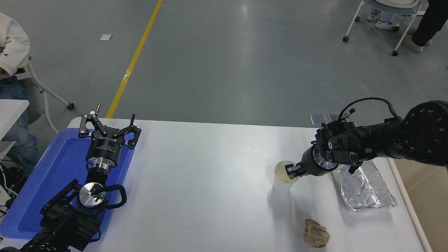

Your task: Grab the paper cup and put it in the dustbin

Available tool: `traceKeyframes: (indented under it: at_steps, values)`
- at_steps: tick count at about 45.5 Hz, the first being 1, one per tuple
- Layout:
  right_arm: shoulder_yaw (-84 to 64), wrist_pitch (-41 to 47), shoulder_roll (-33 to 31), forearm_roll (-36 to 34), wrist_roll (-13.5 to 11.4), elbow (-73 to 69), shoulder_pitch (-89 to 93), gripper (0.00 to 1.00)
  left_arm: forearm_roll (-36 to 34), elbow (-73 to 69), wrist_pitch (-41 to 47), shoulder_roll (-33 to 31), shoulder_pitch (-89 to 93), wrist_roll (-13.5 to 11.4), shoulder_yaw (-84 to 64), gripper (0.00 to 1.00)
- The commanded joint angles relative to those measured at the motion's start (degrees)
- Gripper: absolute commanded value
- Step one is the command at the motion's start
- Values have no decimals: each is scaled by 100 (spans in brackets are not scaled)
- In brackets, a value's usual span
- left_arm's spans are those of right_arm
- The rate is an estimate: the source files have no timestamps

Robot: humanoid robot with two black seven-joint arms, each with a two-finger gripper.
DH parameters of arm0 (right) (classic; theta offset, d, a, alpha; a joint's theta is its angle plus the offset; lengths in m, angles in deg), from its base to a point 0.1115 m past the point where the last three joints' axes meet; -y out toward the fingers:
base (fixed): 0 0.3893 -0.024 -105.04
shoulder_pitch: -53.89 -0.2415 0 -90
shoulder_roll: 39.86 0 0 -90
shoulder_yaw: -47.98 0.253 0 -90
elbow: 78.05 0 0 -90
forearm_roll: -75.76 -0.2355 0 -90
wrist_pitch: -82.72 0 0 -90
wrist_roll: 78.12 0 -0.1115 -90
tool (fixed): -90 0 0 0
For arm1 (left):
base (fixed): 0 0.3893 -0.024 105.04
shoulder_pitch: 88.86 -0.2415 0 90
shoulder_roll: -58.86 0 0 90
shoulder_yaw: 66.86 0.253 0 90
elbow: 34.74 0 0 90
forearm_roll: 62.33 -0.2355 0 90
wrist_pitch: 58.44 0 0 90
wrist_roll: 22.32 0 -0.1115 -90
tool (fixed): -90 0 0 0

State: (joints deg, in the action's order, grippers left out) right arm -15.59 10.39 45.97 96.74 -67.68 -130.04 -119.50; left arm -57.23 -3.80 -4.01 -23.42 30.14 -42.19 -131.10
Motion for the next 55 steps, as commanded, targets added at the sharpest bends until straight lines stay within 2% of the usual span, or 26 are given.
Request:
traceKeyframes:
  at_steps: [1, 14, 39, 48, 55]
  values:
    - [-6, -1, 4, 20, 2, -5, -55, 0, -9, 0, -2, 1, -9, 0, 0, 100]
    - [-155, 105, -268, -41, 20, -461, -854, 0, -18, 0, -2, 19, -17, 0, -9, 100]
    - [-718, 1133, -479, -718, 20, -2562, -4343, 0, -26, 9, -2, 27, -35, 0, -18, 100]
    - [-876, 1379, -514, -718, 11, -2756, -4950, 0, -26, 9, -2, 27, -26, 0, -18, 100]
    - [-885, 1766, -813, -657, -15, -2756, -5364, 0, -26, 0, -2, 27, -26, 0, -18, 100]
